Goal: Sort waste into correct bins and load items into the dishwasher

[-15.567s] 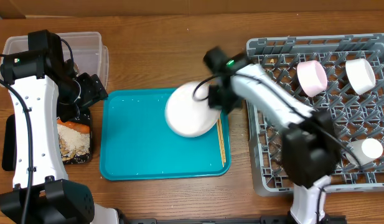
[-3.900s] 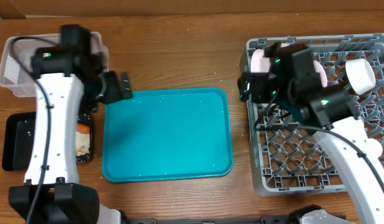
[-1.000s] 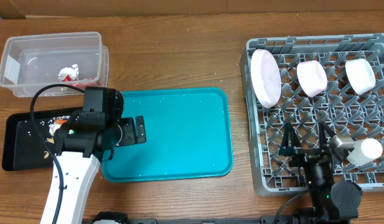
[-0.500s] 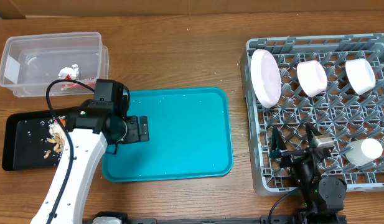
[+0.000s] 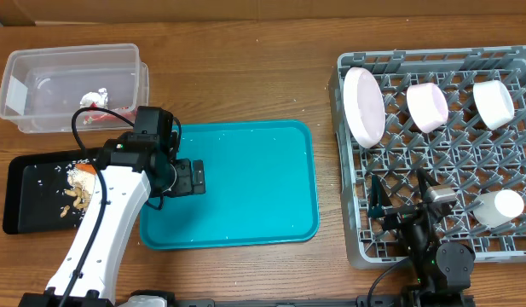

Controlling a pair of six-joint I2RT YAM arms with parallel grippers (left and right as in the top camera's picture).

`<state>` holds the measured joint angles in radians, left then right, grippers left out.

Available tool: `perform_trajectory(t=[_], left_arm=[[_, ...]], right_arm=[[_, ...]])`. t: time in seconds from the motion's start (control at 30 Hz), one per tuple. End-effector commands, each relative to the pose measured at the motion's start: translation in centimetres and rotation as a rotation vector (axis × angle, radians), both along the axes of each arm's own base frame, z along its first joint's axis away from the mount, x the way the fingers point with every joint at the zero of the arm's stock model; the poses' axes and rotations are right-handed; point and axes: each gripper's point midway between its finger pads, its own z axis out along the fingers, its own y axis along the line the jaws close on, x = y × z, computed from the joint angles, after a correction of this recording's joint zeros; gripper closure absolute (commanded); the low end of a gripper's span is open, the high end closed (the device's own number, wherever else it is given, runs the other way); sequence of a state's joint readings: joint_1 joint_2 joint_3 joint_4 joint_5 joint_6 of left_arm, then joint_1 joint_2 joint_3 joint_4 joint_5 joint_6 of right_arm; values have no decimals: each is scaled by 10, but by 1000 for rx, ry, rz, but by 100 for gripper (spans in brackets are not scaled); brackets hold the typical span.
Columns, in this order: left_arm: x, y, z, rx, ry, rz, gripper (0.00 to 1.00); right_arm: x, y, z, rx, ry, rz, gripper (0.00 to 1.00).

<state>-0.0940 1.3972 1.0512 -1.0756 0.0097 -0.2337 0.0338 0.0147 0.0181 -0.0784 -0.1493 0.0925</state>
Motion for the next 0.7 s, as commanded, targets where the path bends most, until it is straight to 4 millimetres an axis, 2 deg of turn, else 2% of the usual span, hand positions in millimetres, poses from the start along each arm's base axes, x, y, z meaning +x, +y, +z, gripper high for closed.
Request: perform_trajectory(t=[0.0,0.23,0.37,0.47,0.67], left_arm=[[1,3,-2,12,2,18,0],[1,3,-2,12,2,18,0],[2,3,5,9,-28,18,0],[1,3,20,2,-90,18,0],[-8,4,76,-21,-324,19,0]], right_arm=[[0,1,-1,-7,-10,5,0],[0,1,-1,-7,-10,5,0],[0,1,-1,-7,-10,5,0],[0,1,-1,-7,-10,5,0],[0,1,-1,-7,-10,5,0]])
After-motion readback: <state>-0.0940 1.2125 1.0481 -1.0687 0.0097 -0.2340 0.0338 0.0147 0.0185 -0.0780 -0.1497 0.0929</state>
